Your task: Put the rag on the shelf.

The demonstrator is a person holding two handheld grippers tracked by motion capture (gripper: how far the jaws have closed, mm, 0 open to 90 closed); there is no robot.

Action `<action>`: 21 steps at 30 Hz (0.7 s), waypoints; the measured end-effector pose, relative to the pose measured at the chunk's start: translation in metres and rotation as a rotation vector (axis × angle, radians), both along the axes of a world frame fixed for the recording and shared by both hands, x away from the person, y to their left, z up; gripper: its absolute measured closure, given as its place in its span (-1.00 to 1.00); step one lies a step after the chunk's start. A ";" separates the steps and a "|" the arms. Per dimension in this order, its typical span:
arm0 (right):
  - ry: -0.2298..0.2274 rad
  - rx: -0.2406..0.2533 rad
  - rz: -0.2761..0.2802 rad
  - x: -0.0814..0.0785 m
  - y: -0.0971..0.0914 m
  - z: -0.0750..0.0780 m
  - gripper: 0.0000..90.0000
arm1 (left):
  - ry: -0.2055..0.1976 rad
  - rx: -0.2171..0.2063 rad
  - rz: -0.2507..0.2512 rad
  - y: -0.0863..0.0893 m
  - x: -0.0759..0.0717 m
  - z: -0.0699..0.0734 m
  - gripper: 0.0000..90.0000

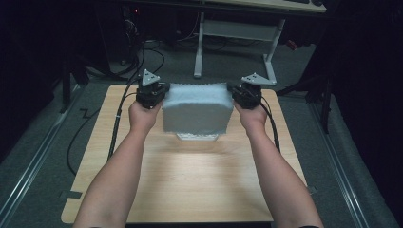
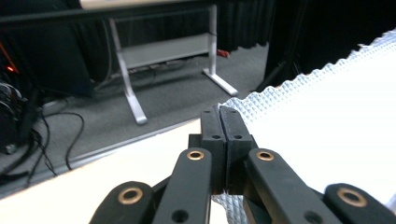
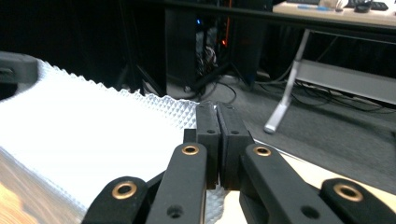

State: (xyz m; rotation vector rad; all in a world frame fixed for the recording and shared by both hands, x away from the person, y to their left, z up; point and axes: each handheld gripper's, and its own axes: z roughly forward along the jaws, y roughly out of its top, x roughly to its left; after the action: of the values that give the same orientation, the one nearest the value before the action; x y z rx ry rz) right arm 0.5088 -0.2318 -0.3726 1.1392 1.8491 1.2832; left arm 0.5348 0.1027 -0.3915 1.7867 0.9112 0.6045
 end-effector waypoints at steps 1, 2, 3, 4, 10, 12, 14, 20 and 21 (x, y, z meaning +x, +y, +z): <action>0.012 -0.009 -0.001 0.001 0.000 -0.004 0.99 | 0.017 -0.004 -0.008 0.000 0.001 -0.004 1.00; 0.022 -0.018 0.001 0.002 0.000 -0.007 0.99 | 0.042 0.005 -0.017 0.000 0.002 -0.009 1.00; 0.035 -0.027 0.002 0.002 0.000 -0.012 0.99 | 0.053 0.010 -0.026 0.000 0.002 -0.013 1.00; 0.048 -0.026 0.001 0.002 0.001 -0.017 0.99 | 0.062 0.009 -0.031 0.000 0.001 -0.016 1.00; 0.103 -0.022 0.014 0.000 0.000 -0.043 0.98 | 0.141 -0.030 -0.059 0.003 -0.002 -0.044 1.00; 0.118 -0.015 0.014 -0.001 -0.001 -0.051 0.98 | 0.159 -0.040 -0.063 0.003 -0.003 -0.051 1.00; 0.132 -0.011 0.015 -0.002 -0.001 -0.057 0.98 | 0.173 -0.048 -0.066 0.004 -0.004 -0.059 1.00; 0.155 -0.004 0.014 -0.006 -0.003 -0.073 0.98 | 0.212 -0.053 -0.082 0.003 -0.008 -0.076 1.00; 0.164 -0.004 0.012 -0.007 -0.003 -0.075 0.98 | 0.215 -0.049 -0.084 0.003 -0.008 -0.077 1.00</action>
State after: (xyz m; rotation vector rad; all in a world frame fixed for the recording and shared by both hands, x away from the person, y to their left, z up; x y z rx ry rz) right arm 0.5023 -0.2351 -0.4479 1.2656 1.9775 1.2239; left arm 0.5269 0.1056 -0.4690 1.8597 0.9809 0.3378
